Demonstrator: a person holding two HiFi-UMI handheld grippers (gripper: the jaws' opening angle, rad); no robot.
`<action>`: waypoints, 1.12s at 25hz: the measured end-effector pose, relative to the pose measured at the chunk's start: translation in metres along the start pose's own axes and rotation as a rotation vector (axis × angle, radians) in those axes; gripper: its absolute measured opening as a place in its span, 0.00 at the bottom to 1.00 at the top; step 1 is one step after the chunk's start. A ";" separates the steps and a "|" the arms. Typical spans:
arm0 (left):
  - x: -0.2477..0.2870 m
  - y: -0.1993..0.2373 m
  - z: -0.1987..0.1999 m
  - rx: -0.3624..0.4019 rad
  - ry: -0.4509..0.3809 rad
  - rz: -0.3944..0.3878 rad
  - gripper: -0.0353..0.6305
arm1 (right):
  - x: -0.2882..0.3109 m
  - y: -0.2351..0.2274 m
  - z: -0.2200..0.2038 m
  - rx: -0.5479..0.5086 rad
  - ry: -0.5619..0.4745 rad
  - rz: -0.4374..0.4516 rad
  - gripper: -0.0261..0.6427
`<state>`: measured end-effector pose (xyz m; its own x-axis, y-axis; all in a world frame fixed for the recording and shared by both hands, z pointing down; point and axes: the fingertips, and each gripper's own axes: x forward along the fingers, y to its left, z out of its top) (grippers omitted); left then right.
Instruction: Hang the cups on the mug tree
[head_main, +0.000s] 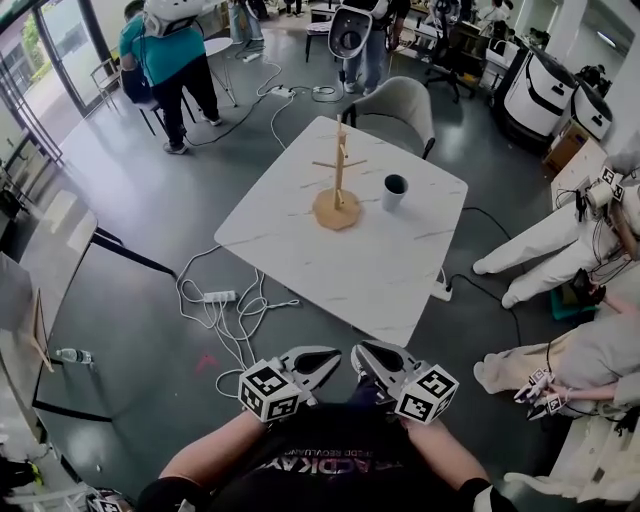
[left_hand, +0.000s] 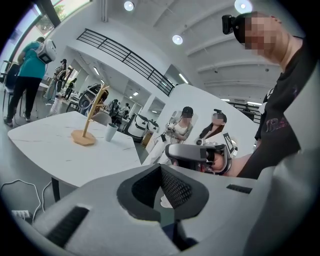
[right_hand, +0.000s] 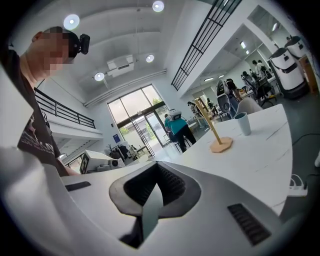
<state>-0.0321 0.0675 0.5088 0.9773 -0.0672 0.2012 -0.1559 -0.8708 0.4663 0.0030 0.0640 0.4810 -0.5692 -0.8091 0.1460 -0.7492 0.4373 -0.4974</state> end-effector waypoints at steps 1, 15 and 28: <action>0.005 0.000 0.002 -0.001 -0.002 0.000 0.05 | -0.001 -0.005 0.004 -0.001 0.001 0.000 0.05; 0.053 0.022 0.026 -0.032 -0.016 0.021 0.05 | 0.002 -0.071 0.048 -0.020 -0.008 -0.015 0.05; 0.084 0.044 0.048 -0.047 -0.032 0.057 0.05 | 0.008 -0.117 0.077 -0.042 0.007 -0.015 0.05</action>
<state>0.0497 0.0003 0.5053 0.9706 -0.1318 0.2016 -0.2171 -0.8414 0.4949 0.1126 -0.0237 0.4750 -0.5597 -0.8133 0.1591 -0.7713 0.4410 -0.4589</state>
